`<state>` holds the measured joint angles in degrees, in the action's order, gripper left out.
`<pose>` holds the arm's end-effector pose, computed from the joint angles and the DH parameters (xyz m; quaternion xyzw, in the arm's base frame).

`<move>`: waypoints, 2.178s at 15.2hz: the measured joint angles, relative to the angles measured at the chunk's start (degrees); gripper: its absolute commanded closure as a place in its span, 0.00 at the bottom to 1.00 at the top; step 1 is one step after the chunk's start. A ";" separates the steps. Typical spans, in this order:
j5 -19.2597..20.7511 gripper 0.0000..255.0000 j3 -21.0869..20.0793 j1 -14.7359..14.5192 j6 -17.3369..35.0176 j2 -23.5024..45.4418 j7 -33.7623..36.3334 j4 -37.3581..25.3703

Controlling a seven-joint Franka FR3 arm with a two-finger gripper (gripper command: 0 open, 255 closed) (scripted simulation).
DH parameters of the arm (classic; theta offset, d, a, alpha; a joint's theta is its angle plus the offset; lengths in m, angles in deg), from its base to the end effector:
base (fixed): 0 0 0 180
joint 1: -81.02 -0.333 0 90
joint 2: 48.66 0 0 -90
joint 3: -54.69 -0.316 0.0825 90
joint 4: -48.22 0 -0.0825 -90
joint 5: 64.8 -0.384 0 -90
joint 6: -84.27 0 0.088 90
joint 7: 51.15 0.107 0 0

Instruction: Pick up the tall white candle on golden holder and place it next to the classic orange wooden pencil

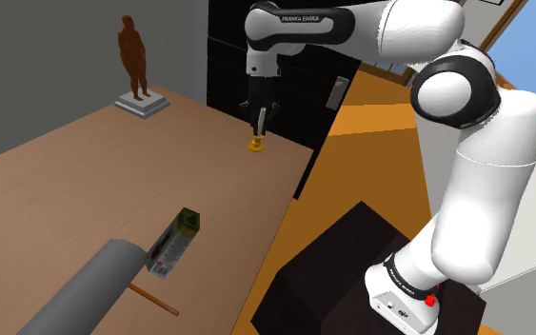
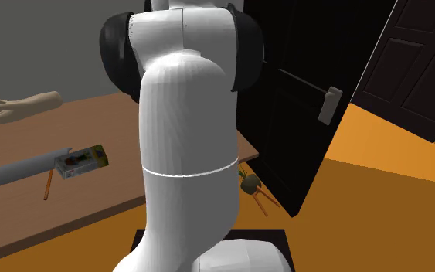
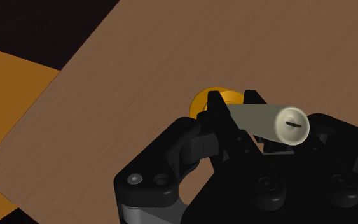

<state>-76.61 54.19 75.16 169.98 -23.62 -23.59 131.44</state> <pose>0.6336 0.0931 0.4122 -0.9564 0.1917 0.2163 0.0428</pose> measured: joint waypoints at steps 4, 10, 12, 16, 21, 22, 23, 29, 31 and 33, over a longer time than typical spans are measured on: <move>-1.02 1.00 -1.35 -2.43 2.15 -6.00 3.25 7.37; -2.98 1.00 -3.84 -5.93 4.31 -14.20 8.62 16.32; -3.75 1.00 -4.72 -7.00 5.09 -17.14 10.30 19.55; -5.59 1.00 -7.09 -9.68 6.08 -21.10 14.87 23.10; -7.78 1.00 -9.62 -12.27 6.05 -25.85 19.79 26.20; -8.42 1.00 -10.47 -13.11 6.72 -26.63 21.17 27.14; -8.87 1.00 -11.11 -13.72 6.83 -27.12 22.33 27.34; -11.75 1.00 -15.09 -17.45 7.37 -30.35 29.70 28.25; -12.58 1.00 -16.40 -18.60 7.84 -30.96 31.99 28.37; -13.25 1.00 -17.85 -19.84 7.79 -30.94 34.78 27.18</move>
<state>-89.87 36.34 55.32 177.78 -54.57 11.18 158.62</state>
